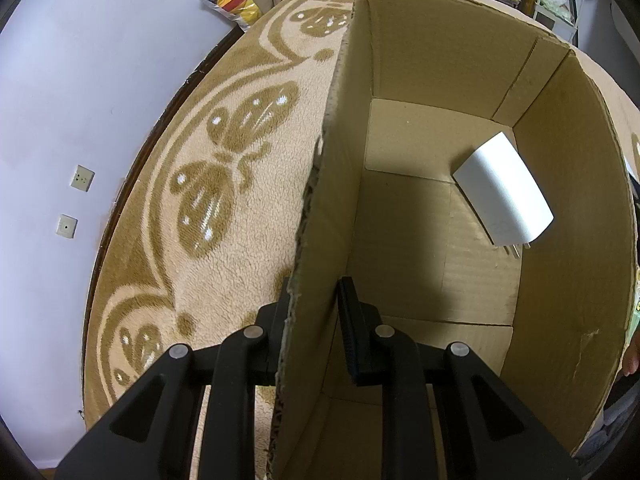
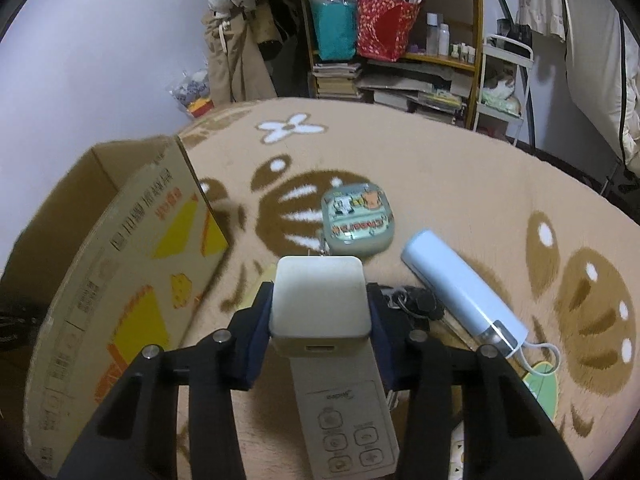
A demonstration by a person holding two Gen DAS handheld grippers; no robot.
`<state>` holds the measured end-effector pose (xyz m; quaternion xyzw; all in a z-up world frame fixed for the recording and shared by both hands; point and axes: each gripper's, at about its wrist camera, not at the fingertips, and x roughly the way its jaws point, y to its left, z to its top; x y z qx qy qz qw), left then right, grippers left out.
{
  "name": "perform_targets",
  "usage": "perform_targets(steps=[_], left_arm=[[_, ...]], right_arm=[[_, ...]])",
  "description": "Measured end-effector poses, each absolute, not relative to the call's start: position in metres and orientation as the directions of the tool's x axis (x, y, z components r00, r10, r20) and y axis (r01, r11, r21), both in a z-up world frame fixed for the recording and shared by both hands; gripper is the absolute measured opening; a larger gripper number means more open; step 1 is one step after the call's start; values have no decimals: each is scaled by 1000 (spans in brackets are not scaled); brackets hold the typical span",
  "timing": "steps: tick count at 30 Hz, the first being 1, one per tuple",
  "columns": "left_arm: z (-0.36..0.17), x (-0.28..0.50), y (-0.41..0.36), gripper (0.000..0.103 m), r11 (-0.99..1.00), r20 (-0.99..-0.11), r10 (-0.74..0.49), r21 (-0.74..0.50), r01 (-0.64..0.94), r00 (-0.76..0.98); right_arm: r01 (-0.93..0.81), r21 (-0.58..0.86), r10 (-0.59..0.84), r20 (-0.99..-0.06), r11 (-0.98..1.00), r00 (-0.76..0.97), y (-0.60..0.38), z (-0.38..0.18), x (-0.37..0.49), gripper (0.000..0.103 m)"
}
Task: Organize rigid objects
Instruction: 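Grasp the white square charger with the right tool, then carry the square charger into the box with the right tool and release it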
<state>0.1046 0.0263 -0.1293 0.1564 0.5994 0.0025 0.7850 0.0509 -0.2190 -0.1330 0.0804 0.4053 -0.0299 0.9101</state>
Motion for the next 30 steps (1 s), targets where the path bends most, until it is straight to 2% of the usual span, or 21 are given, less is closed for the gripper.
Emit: perform_targets(steps=[18, 30], left_arm=[[-128, 104, 26, 21, 949, -939, 196, 255, 186, 284], [-128, 102, 24, 21, 944, -934, 209, 270, 191, 289]], right_arm=[[57, 173, 71, -651, 983, 756, -192, -86, 52, 48], [-77, 200, 180, -571, 977, 801, -153, -54, 53, 48]])
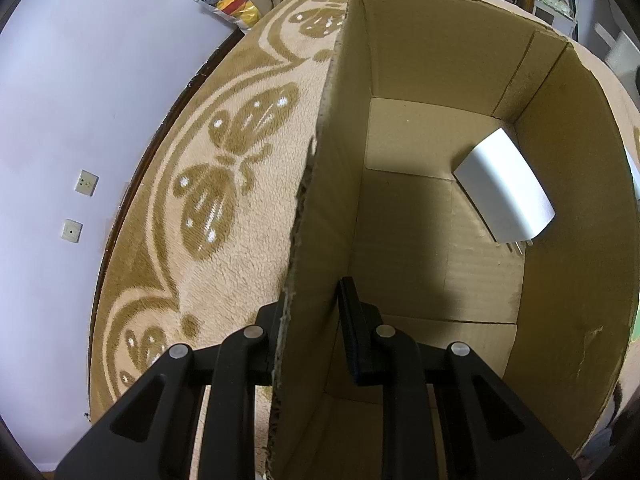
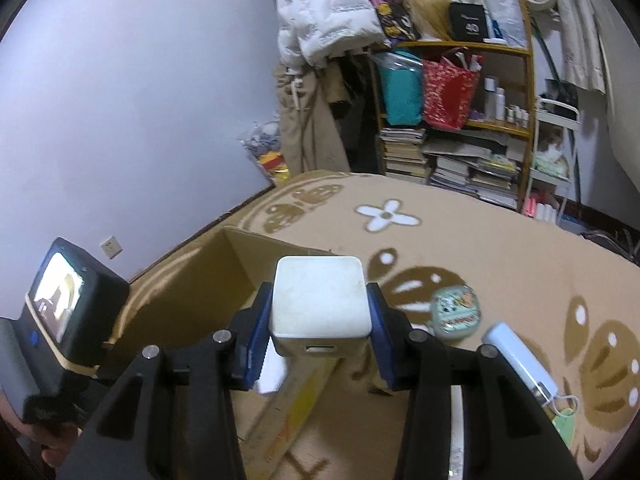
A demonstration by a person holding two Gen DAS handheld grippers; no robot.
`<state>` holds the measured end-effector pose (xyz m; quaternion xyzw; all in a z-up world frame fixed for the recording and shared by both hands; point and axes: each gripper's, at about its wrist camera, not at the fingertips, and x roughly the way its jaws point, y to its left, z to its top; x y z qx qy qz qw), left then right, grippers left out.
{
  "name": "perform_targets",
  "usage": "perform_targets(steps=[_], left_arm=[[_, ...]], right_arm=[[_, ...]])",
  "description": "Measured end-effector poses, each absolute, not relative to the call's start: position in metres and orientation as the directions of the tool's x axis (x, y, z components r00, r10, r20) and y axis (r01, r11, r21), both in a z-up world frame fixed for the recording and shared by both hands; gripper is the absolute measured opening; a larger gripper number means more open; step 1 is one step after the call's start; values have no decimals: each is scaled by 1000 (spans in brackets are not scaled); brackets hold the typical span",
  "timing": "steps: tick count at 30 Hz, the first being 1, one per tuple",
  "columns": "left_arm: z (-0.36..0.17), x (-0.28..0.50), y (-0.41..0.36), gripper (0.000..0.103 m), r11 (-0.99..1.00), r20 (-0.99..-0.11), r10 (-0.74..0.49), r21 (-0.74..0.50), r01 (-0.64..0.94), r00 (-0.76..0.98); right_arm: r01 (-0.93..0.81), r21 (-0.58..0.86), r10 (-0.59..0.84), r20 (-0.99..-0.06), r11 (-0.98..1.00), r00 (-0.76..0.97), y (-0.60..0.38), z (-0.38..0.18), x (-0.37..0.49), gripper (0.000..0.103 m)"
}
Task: Organize rigid objects
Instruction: 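Carry the square charger into the box with the right tool and release it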
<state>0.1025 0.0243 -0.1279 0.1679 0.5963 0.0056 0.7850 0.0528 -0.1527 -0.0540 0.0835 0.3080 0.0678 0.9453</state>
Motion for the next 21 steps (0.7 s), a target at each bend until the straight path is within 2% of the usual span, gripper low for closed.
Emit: perform_targets(steps=[7, 21], left_arm=[[-128, 103, 23, 21, 942, -933, 212, 274, 193, 290], [-127, 103, 22, 21, 941, -932, 215, 277, 193, 291]], right_arm=[[-153, 185, 232, -563, 971, 793, -129, -52, 49, 48], [-223, 131, 256, -613, 966, 748, -101, -70, 49, 48]])
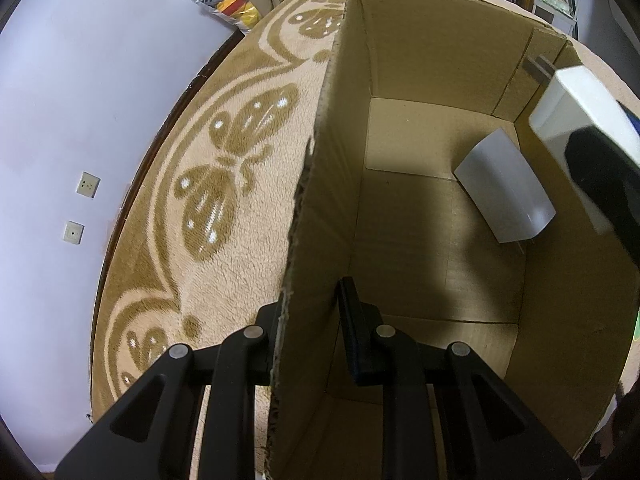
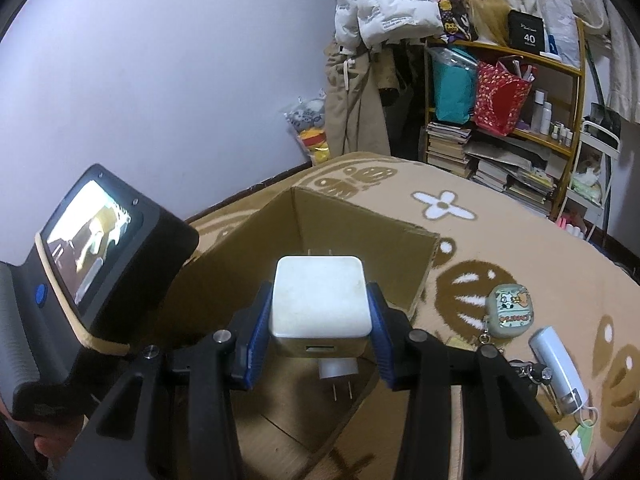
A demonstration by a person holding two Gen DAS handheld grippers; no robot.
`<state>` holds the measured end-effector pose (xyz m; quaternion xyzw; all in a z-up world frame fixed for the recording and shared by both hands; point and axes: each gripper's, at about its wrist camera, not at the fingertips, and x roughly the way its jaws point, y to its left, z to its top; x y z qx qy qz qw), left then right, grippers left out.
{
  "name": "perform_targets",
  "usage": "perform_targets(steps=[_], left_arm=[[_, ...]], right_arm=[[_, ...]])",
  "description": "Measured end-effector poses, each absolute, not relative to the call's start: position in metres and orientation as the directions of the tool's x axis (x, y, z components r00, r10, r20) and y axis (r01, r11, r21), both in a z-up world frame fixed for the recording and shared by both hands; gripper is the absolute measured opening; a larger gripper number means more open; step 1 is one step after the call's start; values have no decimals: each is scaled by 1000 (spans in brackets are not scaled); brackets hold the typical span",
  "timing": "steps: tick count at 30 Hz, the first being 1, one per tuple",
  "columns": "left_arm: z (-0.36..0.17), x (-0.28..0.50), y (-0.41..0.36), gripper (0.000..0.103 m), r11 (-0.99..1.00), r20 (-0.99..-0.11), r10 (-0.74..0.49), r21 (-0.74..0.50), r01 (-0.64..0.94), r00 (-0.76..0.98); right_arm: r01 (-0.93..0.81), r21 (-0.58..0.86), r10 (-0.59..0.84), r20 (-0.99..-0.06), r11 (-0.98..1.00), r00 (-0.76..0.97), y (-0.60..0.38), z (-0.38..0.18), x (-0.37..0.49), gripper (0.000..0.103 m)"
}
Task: Organize rigid objects
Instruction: 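Carry the square charger into the box with the right tool and release it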
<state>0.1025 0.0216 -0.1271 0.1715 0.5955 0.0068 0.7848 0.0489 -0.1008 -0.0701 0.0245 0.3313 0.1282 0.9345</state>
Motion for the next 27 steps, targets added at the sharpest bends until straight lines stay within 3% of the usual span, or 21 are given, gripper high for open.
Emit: perform_targets(steps=[15, 20, 27], left_arm=[[-127, 105, 23, 21, 942, -933, 214, 275, 190, 290], [-127, 104, 23, 21, 942, -932, 215, 277, 190, 291], [-126, 104, 23, 21, 943, -932, 215, 276, 188, 292]], right_arm=[[-199, 127, 234, -622, 972, 747, -105, -72, 49, 50], [-158, 117, 197, -607, 980, 770, -117, -63, 44, 74], [-67, 139, 137, -598, 988, 790, -151, -57, 39, 99]])
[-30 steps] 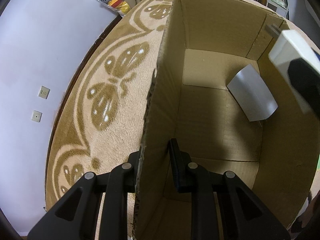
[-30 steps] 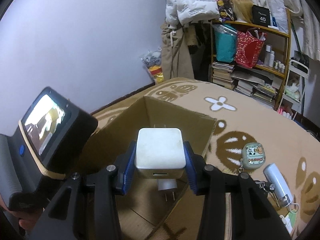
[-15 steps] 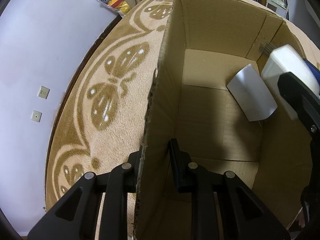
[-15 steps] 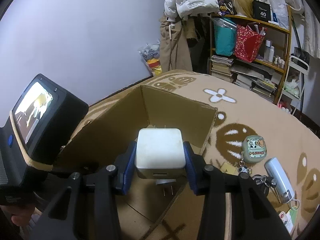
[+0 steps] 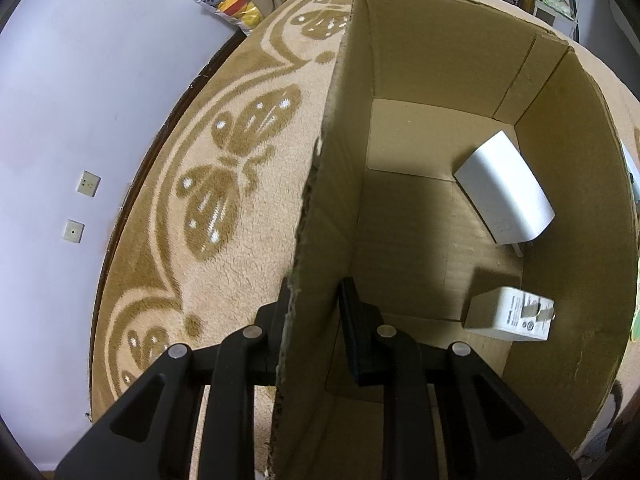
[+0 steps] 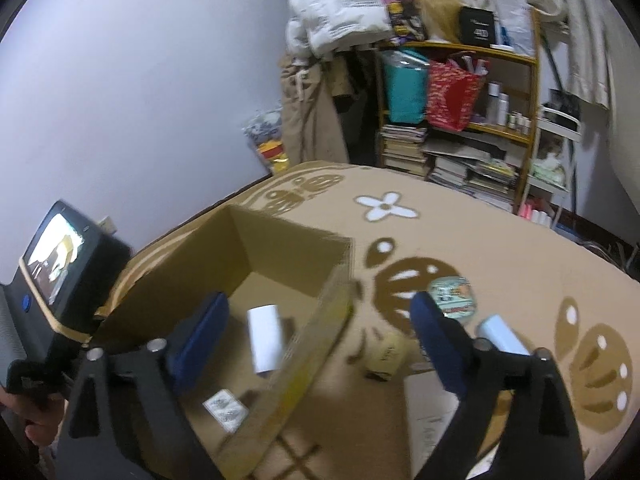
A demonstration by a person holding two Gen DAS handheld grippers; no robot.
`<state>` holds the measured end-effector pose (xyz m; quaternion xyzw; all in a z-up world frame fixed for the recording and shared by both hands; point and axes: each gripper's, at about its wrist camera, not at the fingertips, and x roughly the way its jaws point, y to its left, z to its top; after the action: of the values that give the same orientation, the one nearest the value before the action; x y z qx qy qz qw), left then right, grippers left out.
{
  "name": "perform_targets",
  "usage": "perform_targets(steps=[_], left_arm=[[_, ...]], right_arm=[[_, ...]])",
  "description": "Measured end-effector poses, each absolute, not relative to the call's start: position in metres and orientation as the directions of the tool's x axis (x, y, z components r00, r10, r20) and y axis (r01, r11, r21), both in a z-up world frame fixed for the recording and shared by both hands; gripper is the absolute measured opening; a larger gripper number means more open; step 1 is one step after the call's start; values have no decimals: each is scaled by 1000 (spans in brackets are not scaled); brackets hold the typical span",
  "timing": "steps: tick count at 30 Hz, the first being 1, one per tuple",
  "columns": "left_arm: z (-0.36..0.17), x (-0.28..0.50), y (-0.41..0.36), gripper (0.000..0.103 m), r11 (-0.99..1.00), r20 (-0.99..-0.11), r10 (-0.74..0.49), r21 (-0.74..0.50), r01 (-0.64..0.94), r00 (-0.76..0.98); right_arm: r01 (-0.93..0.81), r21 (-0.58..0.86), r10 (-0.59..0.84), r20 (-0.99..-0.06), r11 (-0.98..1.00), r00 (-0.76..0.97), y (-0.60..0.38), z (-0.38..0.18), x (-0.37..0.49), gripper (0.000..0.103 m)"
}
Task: Organize rigid objects
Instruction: 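Carry the square charger into the box with the right tool and release it, then grasp the white Midea remote with the right tool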
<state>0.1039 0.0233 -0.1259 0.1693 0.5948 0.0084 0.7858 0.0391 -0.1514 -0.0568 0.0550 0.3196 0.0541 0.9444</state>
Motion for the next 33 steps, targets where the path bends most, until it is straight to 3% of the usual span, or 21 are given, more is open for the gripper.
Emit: perform_targets(steps=[15, 27, 33], left_arm=[[-126, 104, 23, 22, 942, -932, 216, 278, 189, 292], [-126, 103, 24, 22, 942, -931, 216, 278, 189, 294], [-127, 102, 23, 22, 940, -930, 219, 282, 192, 294]], right_arm=[[133, 220, 74, -733, 966, 676, -223, -101, 42, 100], [162, 197, 74, -825, 967, 560, -230, -143, 41, 100], [158, 165, 65, -864, 973, 499, -224, -156, 47, 82]])
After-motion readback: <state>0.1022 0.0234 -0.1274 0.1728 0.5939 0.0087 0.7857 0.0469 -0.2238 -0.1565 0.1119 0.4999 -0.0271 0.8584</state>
